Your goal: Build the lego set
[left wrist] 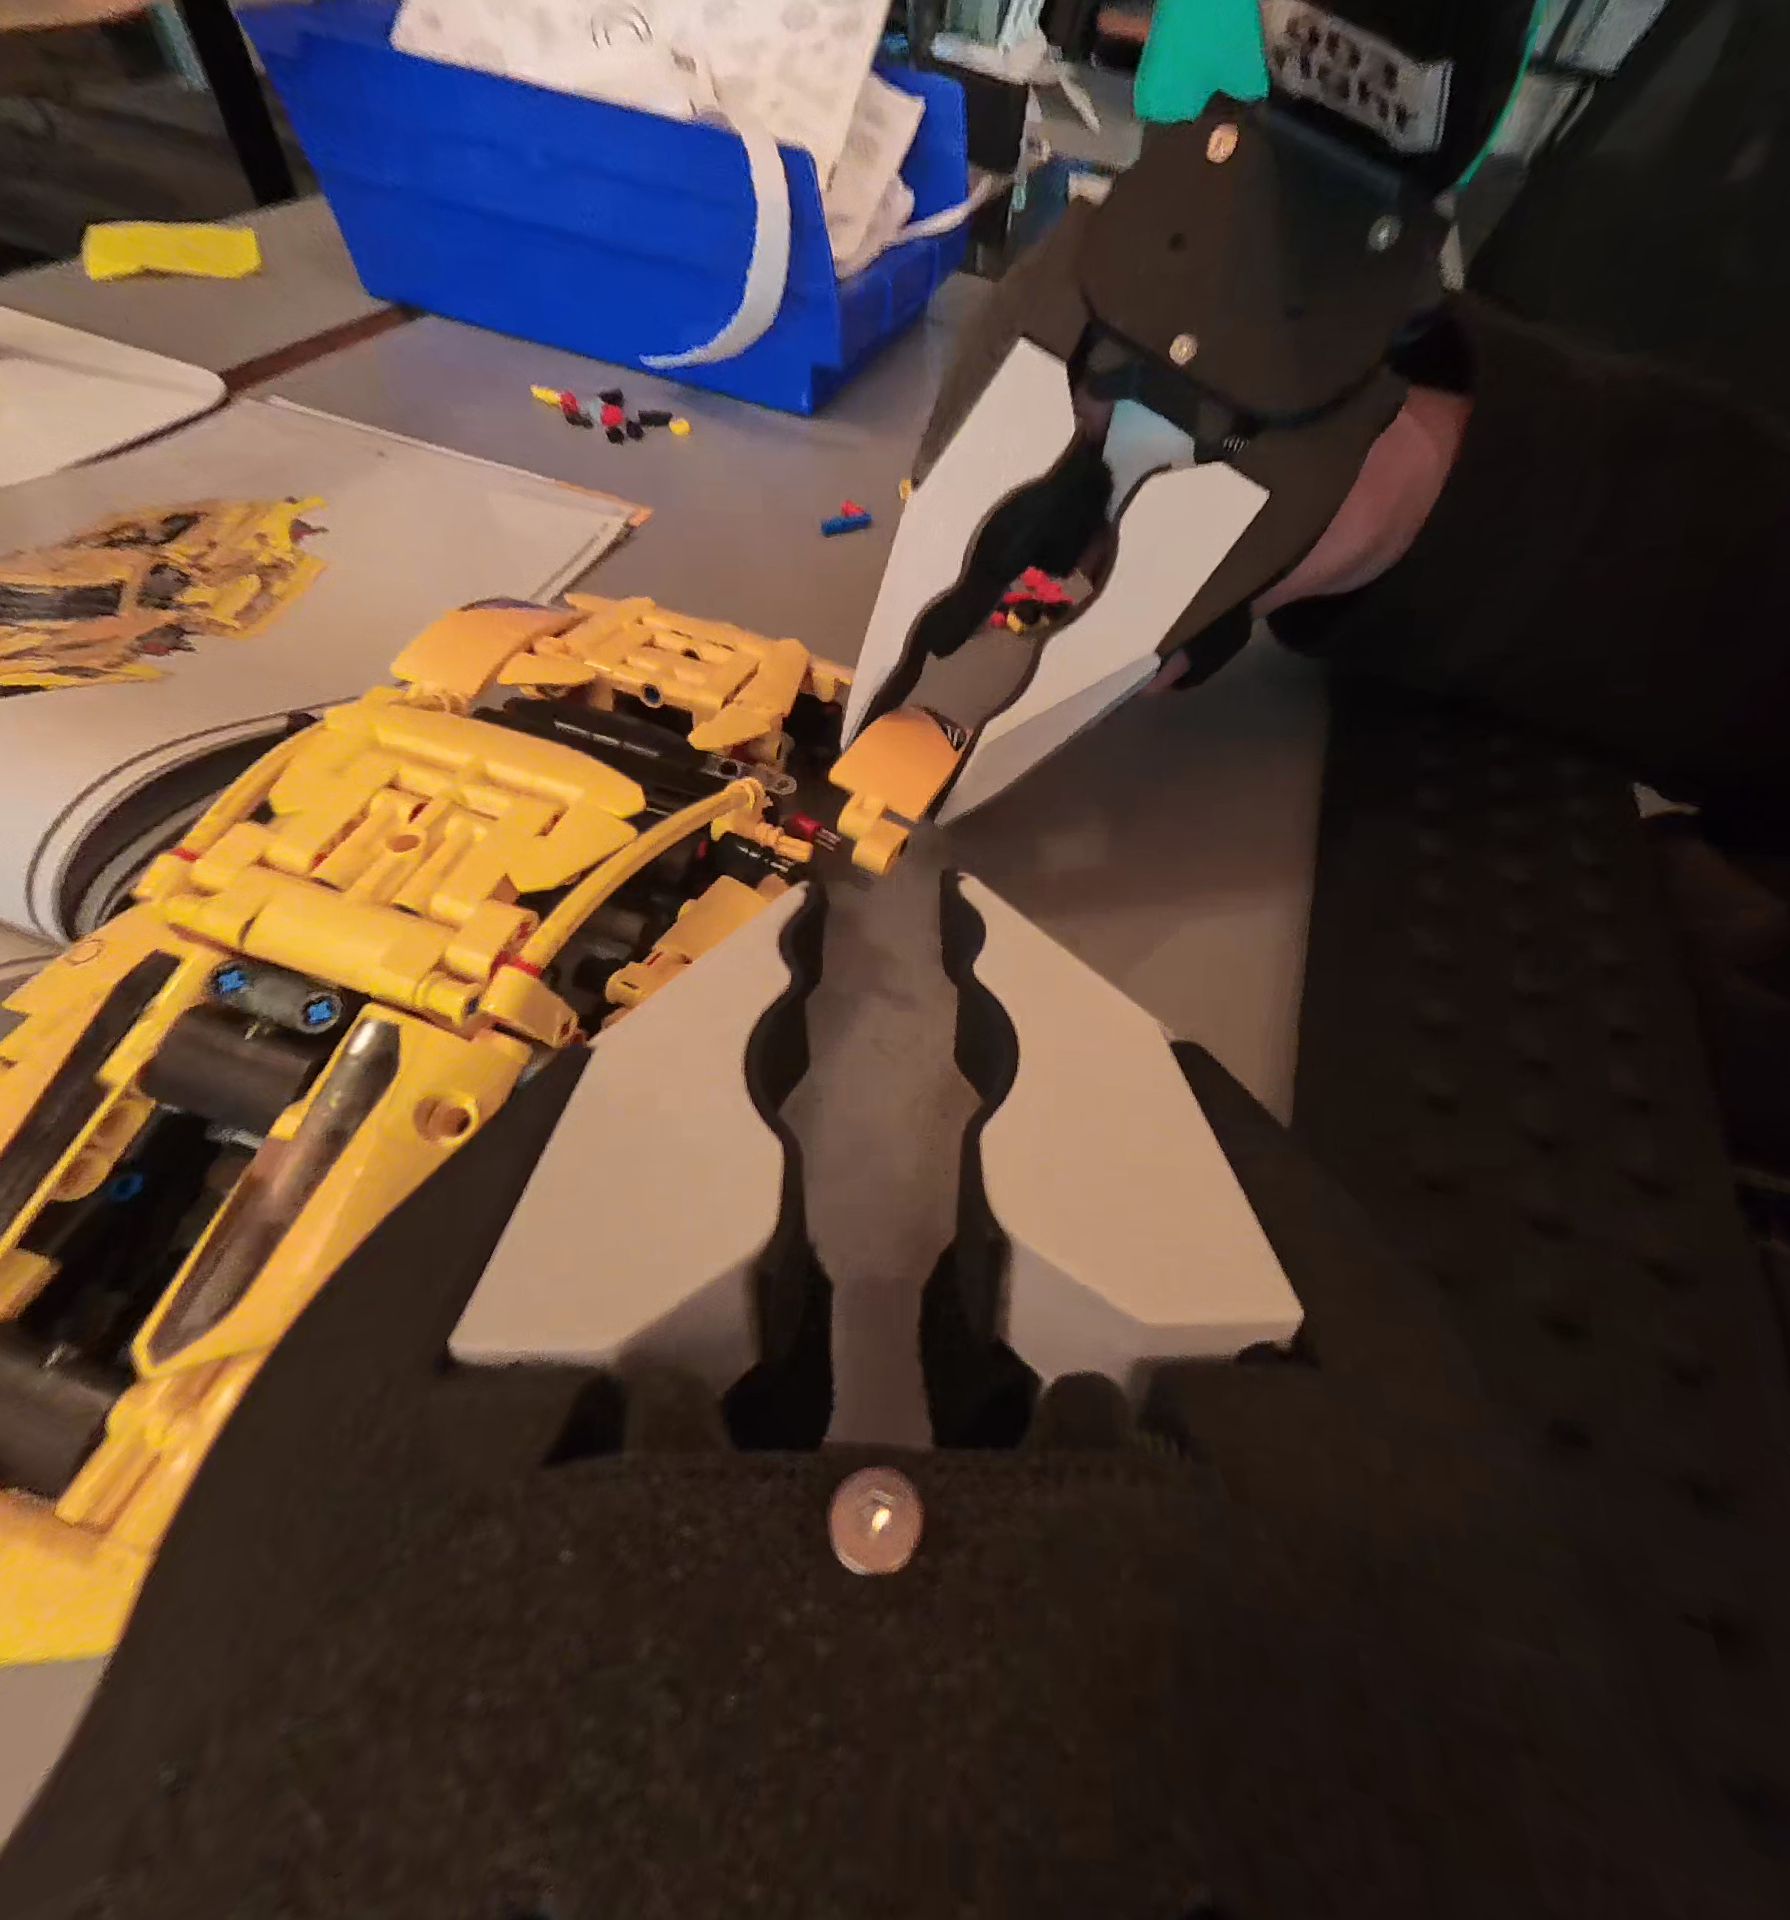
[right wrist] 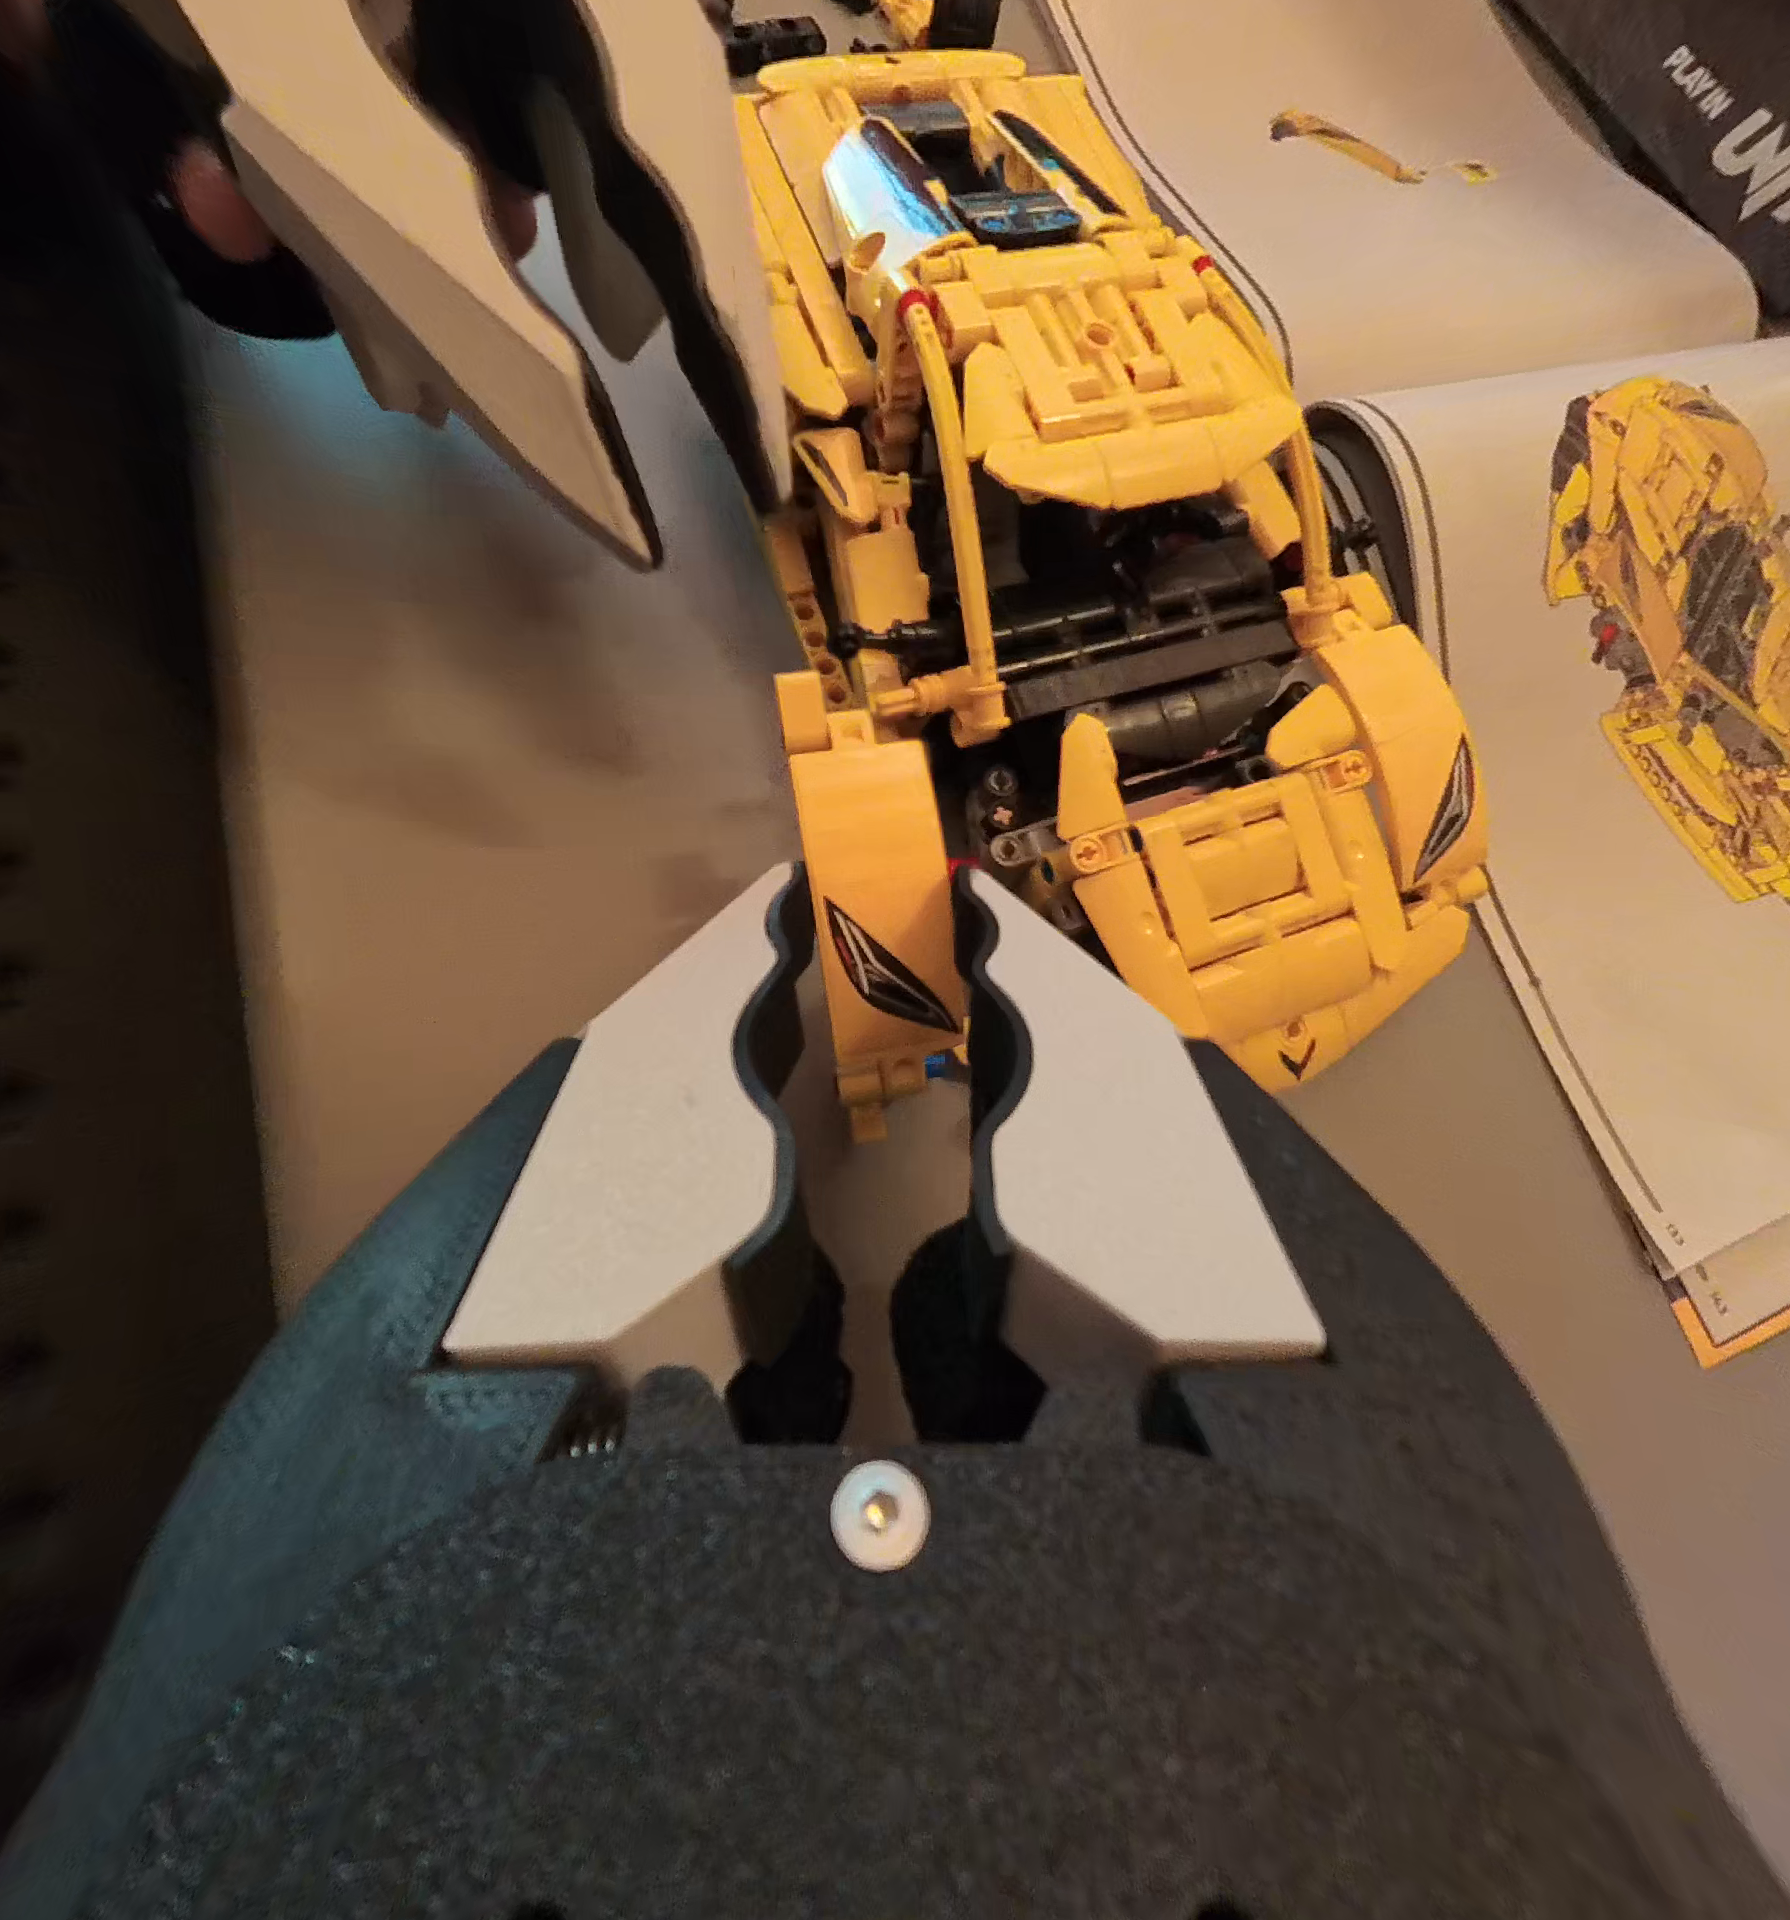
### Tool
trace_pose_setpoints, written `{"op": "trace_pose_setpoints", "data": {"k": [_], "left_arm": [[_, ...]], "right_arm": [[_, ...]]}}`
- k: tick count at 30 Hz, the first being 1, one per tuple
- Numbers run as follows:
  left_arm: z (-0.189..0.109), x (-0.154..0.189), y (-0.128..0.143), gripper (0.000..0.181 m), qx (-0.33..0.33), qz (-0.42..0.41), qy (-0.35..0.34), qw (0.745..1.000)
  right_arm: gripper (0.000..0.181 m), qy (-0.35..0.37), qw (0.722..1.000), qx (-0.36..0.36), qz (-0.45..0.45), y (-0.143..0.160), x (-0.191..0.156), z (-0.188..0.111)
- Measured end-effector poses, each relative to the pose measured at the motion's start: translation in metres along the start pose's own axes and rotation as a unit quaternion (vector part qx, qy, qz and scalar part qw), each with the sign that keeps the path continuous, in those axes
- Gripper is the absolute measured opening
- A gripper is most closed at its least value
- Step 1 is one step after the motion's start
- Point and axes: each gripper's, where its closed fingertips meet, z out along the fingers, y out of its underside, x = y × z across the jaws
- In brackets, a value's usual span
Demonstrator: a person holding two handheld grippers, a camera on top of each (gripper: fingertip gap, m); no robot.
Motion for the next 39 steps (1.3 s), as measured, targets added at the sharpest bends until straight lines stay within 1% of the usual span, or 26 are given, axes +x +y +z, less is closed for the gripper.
{"op": "trace_pose_setpoints", "data": {"k": [3, 6, 9, 12, 14, 16, 19, 23, 26, 28, 30, 31, 33, 34, 37, 39], "left_arm": [[0.010, -0.004, 0.006, 0.022, -0.045, 0.027, -0.003, 0.999], [0.015, -0.011, -0.003, 0.025, -0.065, 0.076, -0.010, 0.995], [0.018, -0.010, -0.010, 0.032, -0.096, 0.094, 0.028, 0.991], [0.024, -0.009, -0.004, 0.034, -0.140, 0.130, 0.067, 0.979], [0.030, -0.011, 0.001, 0.034, -0.161, 0.161, 0.070, 0.971], [0.033, -0.012, 0.001, 0.034, -0.163, 0.177, 0.071, 0.968], [0.032, -0.010, -0.004, 0.034, -0.160, 0.175, 0.083, 0.968], [0.034, -0.011, -0.001, 0.033, -0.195, 0.184, 0.091, 0.959], [0.037, -0.011, -0.004, 0.033, -0.219, 0.190, 0.094, 0.953], [0.036, -0.009, -0.012, 0.033, -0.219, 0.197, 0.100, 0.950], [0.035, -0.010, -0.023, 0.033, -0.208, 0.198, 0.099, 0.953], [0.034, -0.014, -0.024, 0.033, -0.215, 0.204, 0.091, 0.951], [0.036, -0.022, -0.017, 0.033, -0.239, 0.214, 0.079, 0.944], [0.038, -0.023, -0.013, 0.033, -0.245, 0.215, 0.079, 0.942], [0.041, -0.020, 0.000, 0.033, -0.260, 0.207, 0.090, 0.939], [0.043, -0.022, -0.002, 0.033, -0.249, 0.198, 0.079, 0.945]], "right_arm": [[0.025, 0.005, 1.000, 0.001, 0.008, 0.001, 0.003, -0.001], [0.025, 0.017, 1.000, 0.000, 0.007, -0.001, 0.006, 0.000], [0.025, 0.030, 0.999, -0.018, -0.003, 0.004, 0.008, 0.004], [0.025, 0.040, 0.999, -0.029, -0.014, 0.006, 0.008, 0.008], [0.025, 0.040, 0.999, -0.028, -0.019, 0.004, 0.007, 0.009], [0.025, 0.042, 0.999, -0.024, -0.017, 0.003, 0.008, 0.007], [0.025, 0.041, 0.999, -0.015, -0.001, 0.002, 0.011, 0.006], [0.025, 0.042, 0.999, -0.021, 0.000, 0.003, 0.011, 0.008], [0.025, 0.043, 0.999, -0.013, 0.011, 0.001, 0.012, 0.007], [0.026, 0.048, 0.999, -0.002, 0.020, -0.002, 0.014, 0.006], [0.025, 0.068, 0.997, 0.011, 0.018, -0.006, 0.019, 0.003], [0.011, 0.089, 0.996, 0.013, 0.012, -0.006, 0.024, 0.002], [0.004, 0.139, 0.990, 0.013, -0.014, -0.005, 0.035, -0.003], [0.001, 0.153, 0.988, 0.015, -0.031, -0.004, 0.036, -0.003], [0.002, 0.172, 0.983, 0.000, -0.061, 0.000, 0.032, 0.000], [0.001, 0.158, 0.986, -0.006, -0.055, 0.002, 0.027, 0.003]]}}
